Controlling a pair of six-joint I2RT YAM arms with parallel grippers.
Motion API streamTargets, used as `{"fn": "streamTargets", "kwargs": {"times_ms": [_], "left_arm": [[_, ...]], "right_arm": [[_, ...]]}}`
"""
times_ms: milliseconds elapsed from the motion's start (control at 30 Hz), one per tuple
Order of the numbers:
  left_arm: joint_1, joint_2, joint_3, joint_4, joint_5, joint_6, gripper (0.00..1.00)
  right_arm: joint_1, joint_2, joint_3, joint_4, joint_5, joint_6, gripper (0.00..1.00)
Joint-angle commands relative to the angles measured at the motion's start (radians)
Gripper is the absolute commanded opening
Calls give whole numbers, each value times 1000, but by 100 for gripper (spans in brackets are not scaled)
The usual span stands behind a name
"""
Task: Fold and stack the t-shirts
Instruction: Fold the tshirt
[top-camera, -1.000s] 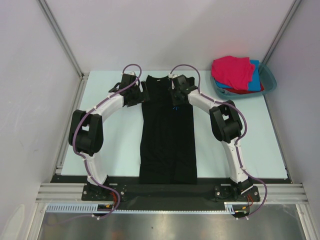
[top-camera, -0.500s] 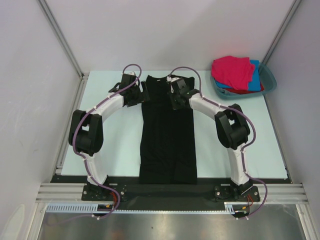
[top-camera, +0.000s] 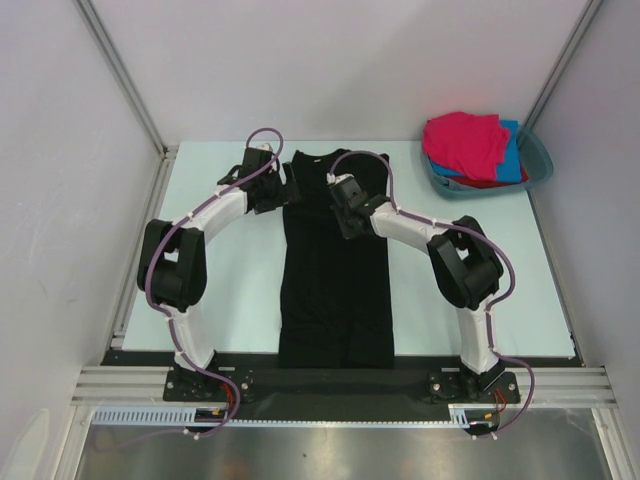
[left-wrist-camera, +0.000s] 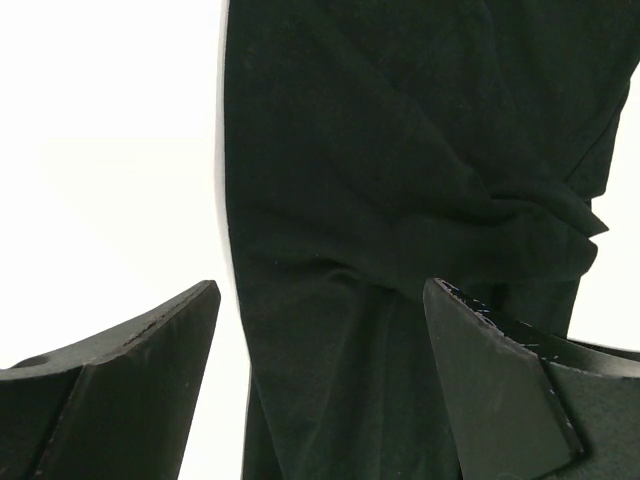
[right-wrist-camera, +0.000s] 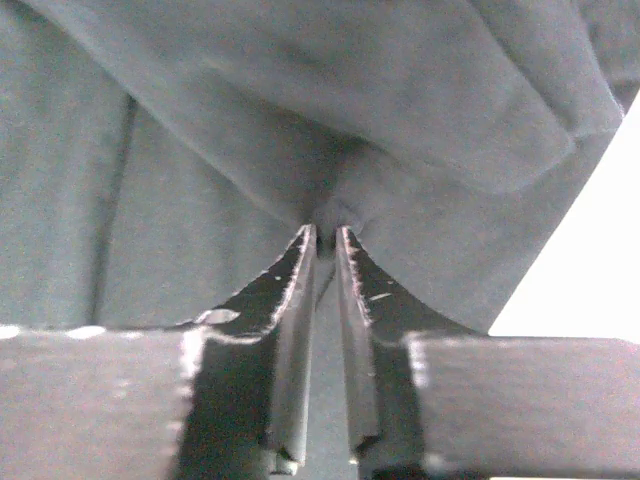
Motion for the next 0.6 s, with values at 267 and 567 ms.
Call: {"fn": "streamTargets", "kwargs": {"times_ms": [267,567], "left_arm": [[8,3,21,21,21,-16,89],[8,-4,19,13,12,-11,89]], "right_arm": [[-5,-184,-74,46,180,50,47],[-58,-75,61,22,36,62,50]]}}
